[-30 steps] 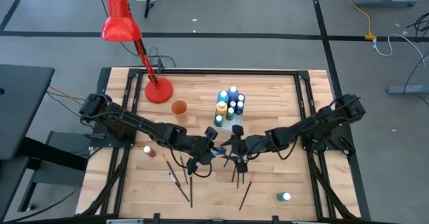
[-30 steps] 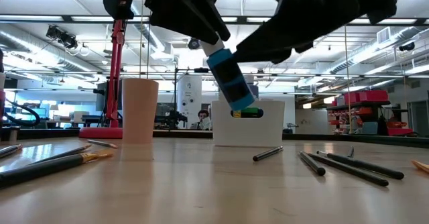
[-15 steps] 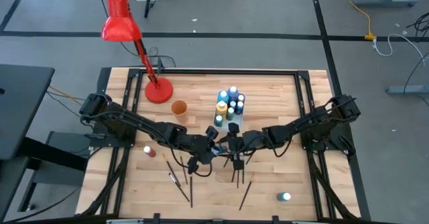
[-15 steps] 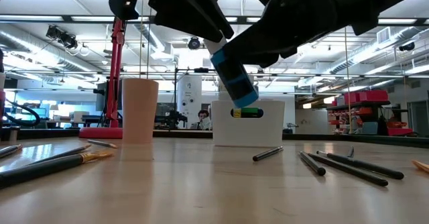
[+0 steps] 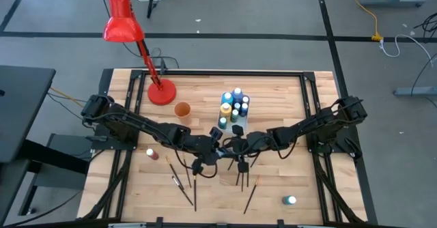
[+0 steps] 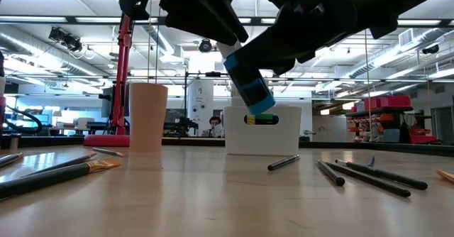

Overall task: Pick & Place Paint Supplies
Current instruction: Put the small blue paint bottle into the white bin

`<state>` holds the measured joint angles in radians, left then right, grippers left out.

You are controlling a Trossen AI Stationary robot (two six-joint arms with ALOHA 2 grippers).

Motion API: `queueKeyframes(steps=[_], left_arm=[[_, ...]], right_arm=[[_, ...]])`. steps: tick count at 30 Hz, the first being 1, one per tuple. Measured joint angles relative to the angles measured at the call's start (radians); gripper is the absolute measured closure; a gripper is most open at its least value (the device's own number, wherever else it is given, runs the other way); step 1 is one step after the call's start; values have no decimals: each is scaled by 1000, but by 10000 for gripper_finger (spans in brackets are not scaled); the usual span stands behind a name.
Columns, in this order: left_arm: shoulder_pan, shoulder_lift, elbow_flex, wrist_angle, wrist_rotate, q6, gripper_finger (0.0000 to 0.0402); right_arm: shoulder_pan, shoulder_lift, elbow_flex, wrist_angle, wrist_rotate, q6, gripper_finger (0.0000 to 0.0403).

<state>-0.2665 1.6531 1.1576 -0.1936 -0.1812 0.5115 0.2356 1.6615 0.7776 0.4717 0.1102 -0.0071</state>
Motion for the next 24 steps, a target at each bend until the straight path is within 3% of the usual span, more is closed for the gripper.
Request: queueKeyframes(steps=[8,12,15,21,24], left_arm=[[-2,-1,1,78,-102,-51,221],[-8,-62,1,82,-231,-29,210],[6,-142,1,74,-261,-71,208],[29,-288,2,58,-246,-113,215],[30,-329,2,44,-282,-114,219]], right_arm=[[1,-25,0,-83,26,36,267],[2,-113,0,-193,30,75,268],[10,-211,0,-237,52,70,266],[55,-447,-1,-400,330,-9,267],[69,-511,-69,-325,518,-12,264]])
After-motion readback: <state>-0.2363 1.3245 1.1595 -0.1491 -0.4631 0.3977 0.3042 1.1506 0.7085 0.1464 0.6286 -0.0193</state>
